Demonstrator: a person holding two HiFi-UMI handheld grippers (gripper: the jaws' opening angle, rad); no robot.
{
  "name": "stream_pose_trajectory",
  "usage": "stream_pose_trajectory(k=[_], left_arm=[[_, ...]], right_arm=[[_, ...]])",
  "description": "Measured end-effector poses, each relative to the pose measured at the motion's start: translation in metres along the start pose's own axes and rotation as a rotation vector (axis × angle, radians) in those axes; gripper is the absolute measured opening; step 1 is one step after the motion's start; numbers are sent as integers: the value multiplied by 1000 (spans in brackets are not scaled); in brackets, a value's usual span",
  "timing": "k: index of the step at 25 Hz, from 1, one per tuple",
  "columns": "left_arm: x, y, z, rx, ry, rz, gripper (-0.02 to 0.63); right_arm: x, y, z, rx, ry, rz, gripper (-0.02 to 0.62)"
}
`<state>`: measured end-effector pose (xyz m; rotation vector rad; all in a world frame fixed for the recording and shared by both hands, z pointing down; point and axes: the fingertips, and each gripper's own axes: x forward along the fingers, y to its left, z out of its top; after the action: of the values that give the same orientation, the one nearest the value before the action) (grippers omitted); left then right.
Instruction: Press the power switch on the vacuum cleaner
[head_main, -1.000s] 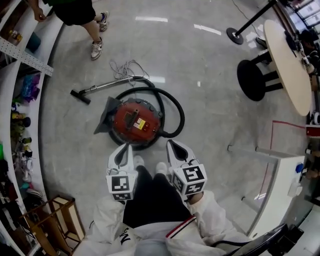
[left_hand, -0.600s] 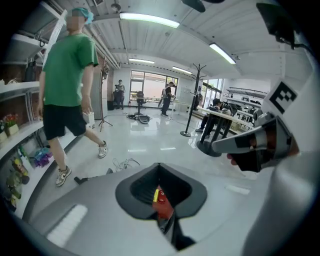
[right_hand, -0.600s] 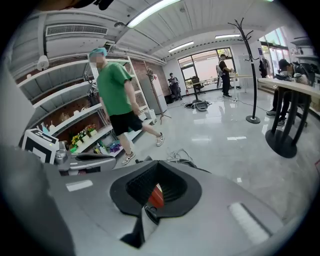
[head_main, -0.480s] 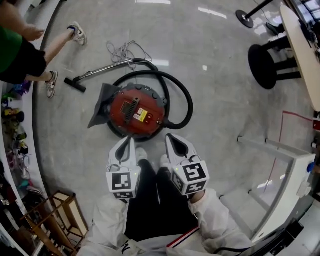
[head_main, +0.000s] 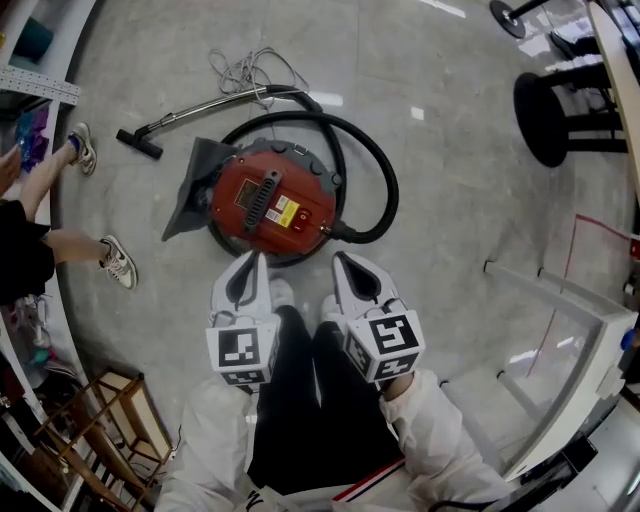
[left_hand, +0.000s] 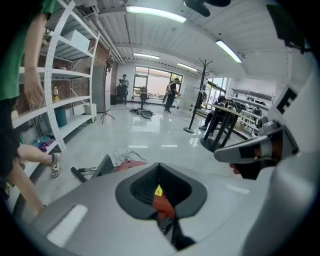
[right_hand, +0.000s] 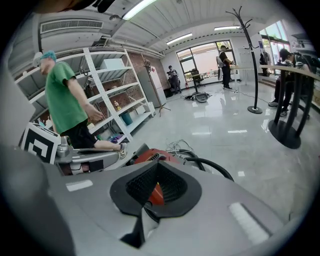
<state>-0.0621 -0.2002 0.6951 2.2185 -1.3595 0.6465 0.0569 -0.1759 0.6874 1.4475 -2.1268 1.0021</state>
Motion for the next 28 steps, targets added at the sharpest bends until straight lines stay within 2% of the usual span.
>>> stream_pose_trajectory(k=[7,15,28], left_arm=[[5,2,-9,-15,17,-6,0],[5,11,-14,-36,28,8,0],[9,21,-11,-80,20,18,0]], right_arm=[[17,-2,-15,5,36,-1,0],[47,-2,-12,-51,57,15,0],[101,-16,-34,-100,146,19,0]])
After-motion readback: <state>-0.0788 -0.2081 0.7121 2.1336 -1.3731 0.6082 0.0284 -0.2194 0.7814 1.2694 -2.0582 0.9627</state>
